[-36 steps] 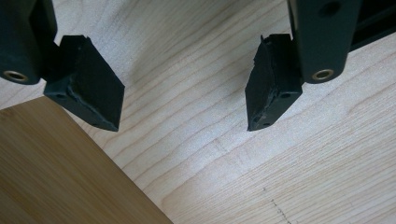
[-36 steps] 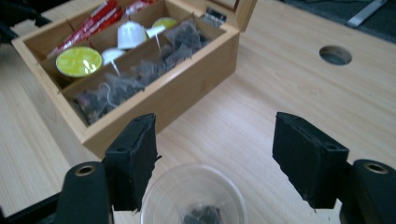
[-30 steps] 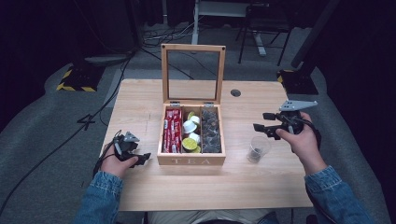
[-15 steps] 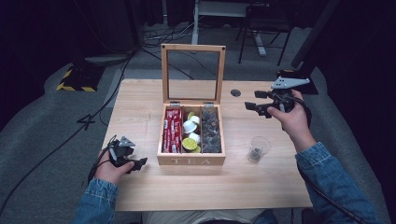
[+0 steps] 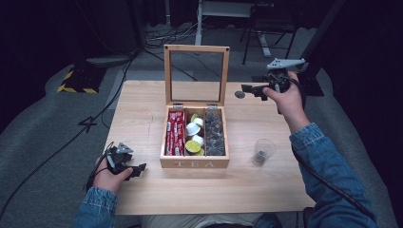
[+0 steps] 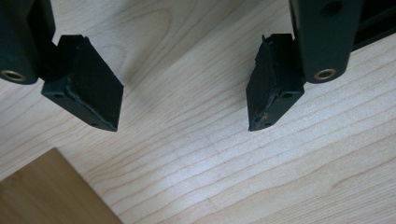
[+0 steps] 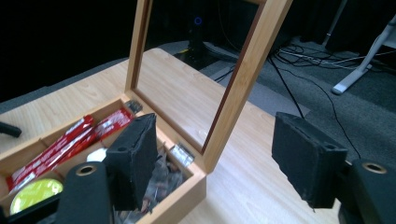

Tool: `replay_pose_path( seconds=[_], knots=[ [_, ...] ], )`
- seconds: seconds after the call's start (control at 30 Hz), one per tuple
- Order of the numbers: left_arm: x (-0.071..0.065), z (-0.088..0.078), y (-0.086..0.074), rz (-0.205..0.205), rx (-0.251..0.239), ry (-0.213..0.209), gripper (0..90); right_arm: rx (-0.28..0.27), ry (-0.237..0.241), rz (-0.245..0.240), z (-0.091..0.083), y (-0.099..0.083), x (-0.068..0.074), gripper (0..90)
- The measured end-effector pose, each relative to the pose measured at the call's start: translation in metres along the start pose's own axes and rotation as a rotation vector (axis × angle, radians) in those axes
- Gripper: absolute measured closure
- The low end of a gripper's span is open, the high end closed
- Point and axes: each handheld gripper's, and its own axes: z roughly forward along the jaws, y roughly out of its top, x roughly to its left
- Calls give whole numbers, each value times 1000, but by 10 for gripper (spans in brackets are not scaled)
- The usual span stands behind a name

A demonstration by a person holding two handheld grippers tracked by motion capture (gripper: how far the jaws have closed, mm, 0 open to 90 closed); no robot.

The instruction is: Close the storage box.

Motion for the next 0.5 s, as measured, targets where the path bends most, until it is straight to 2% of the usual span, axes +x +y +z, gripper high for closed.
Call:
replay_pose_path(
  seconds=[0.1, 0.23, 0.37, 0.5],
  knots=[
    [2, 2, 1, 11, -10, -1, 274, -4, 3, 15, 9, 11, -7, 340],
    [2, 5, 2, 29, -27, -3, 262, -29, 34, 48, 22, 24, -15, 339],
    [3, 8, 3, 40, -44, -4, 253, -21, 14, 31, 35, 36, -20, 337],
    [4, 11, 3, 58, -56, -2, 236, -28, 8, 50, 45, 45, -24, 318]
  ],
)
